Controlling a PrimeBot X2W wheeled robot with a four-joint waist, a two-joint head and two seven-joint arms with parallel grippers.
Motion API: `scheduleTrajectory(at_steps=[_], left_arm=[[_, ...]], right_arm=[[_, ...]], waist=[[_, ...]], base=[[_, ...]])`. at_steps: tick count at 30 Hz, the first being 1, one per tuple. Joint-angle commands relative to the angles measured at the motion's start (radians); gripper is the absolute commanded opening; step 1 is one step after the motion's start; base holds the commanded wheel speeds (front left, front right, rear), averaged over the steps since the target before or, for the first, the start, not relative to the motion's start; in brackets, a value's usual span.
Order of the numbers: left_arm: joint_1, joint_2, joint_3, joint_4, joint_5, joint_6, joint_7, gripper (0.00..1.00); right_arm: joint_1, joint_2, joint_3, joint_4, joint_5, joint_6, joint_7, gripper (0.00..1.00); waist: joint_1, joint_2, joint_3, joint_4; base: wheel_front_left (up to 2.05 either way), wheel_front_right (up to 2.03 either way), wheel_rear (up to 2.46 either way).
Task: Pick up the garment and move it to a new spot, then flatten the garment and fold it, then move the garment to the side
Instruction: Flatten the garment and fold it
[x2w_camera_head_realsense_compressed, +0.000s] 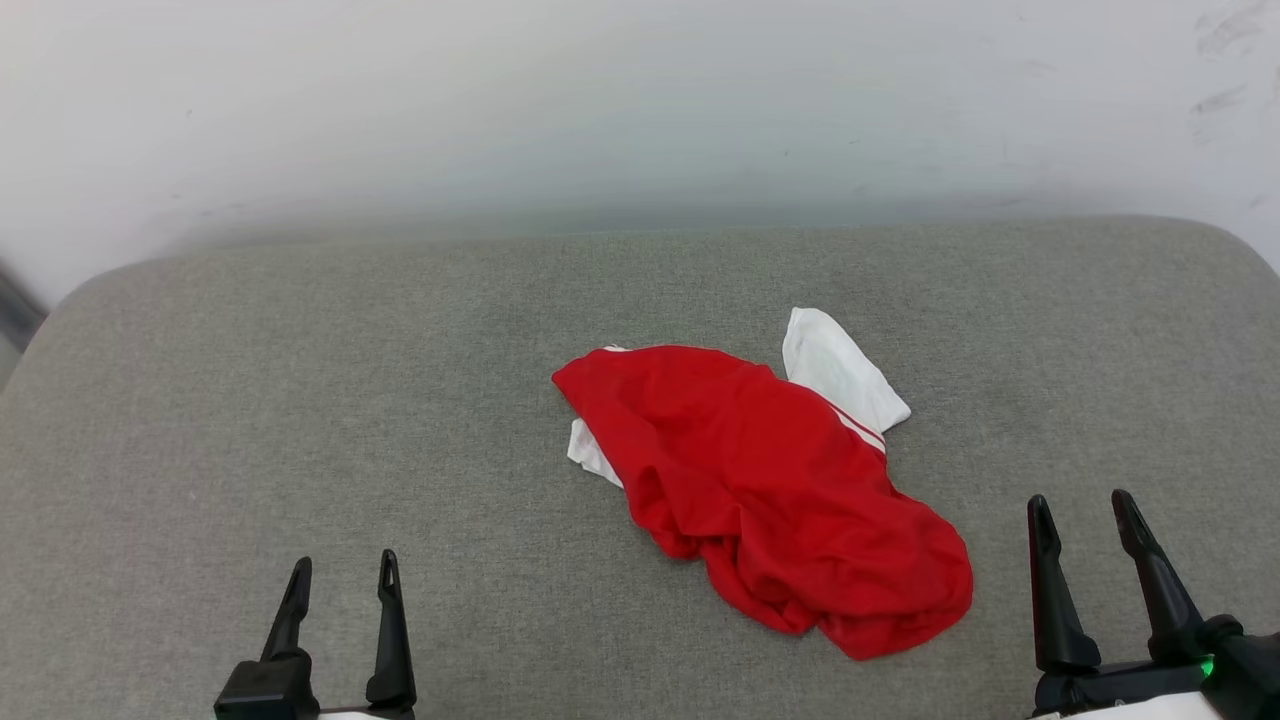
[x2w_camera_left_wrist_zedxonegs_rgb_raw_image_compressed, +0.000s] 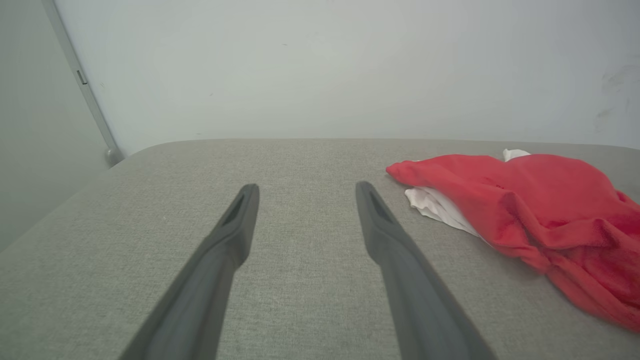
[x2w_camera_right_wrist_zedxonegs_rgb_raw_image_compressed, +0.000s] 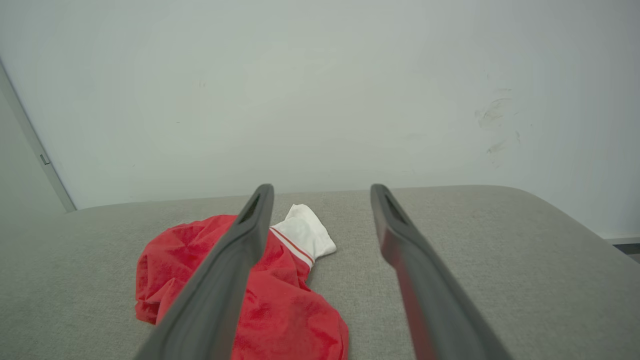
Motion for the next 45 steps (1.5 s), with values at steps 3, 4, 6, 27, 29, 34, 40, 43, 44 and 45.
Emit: scheduleTrajectory(at_steps=[3,4,6,27,29,34,40,43,44,45], left_arm=[[-0.006,-0.003,0.008,0.007,0.008,-0.011,-0.002,1.00],[-0.011,-0.003,0.009,0.009,0.008,-0.014,-0.002,1.00],[-0.023,-0.003,0.013,0.016,0.006,-0.020,-0.002,1.00],[-0.584,0.145,-0.048,0.201,0.020,-0.168,0.077,1.00],[-0.670,0.158,-0.069,0.215,-0.003,-0.172,0.113,1.00],[-0.889,0.251,-0.266,0.280,-0.127,-0.178,0.334,1.00],[-1.044,0.360,-0.535,0.307,-0.379,-0.178,0.651,1.00],[-1.104,0.413,-0.651,0.301,-0.475,-0.178,0.773,1.00],[-1.121,0.427,-0.692,0.298,-0.508,-0.178,0.813,1.00],[-1.140,0.438,-0.732,0.295,-0.544,-0.178,0.853,1.00]], right_arm=[[0.008,0.001,0.000,0.002,0.008,0.000,-0.002,1.00],[0.007,0.001,0.000,0.002,0.008,0.000,-0.002,1.00],[0.005,0.001,0.001,0.001,0.008,0.000,-0.002,1.00],[-0.081,0.001,0.009,-0.032,-0.013,0.000,-0.002,1.00],[-0.095,0.001,0.010,-0.033,-0.012,0.000,-0.002,1.00],[-0.128,0.001,0.011,-0.037,-0.003,0.000,-0.002,1.00],[-0.157,0.001,0.014,-0.038,-0.002,0.000,-0.002,1.00],[-0.173,0.001,0.016,-0.041,-0.001,0.000,-0.002,1.00],[-0.180,0.001,0.018,-0.042,-0.001,0.000,-0.002,1.00],[-0.184,0.001,0.018,-0.044,-0.001,0.000,-0.002,1.00]], waist=[[0.0000,0.0000,0.000,-0.001],[0.0000,0.0000,0.000,-0.001],[0.0000,0.0000,0.001,-0.001],[0.0000,0.0000,0.138,-0.012],[0.0000,0.0000,0.161,-0.017],[0.0000,0.0000,0.224,-0.027],[0.0000,0.0000,0.261,-0.033],[0.0000,0.0000,0.280,-0.040],[0.0000,0.0000,0.288,-0.043],[0.0000,0.0000,0.295,-0.046]], base=[[0.00,0.00,0.00],[0.00,0.00,0.00],[0.00,0.00,0.00],[0.00,0.00,0.00],[0.00,0.00,0.00],[0.00,0.00,0.00],[0.00,0.00,0.00],[0.00,0.00,0.00],[0.00,0.00,0.00],[0.00,0.00,0.00]])
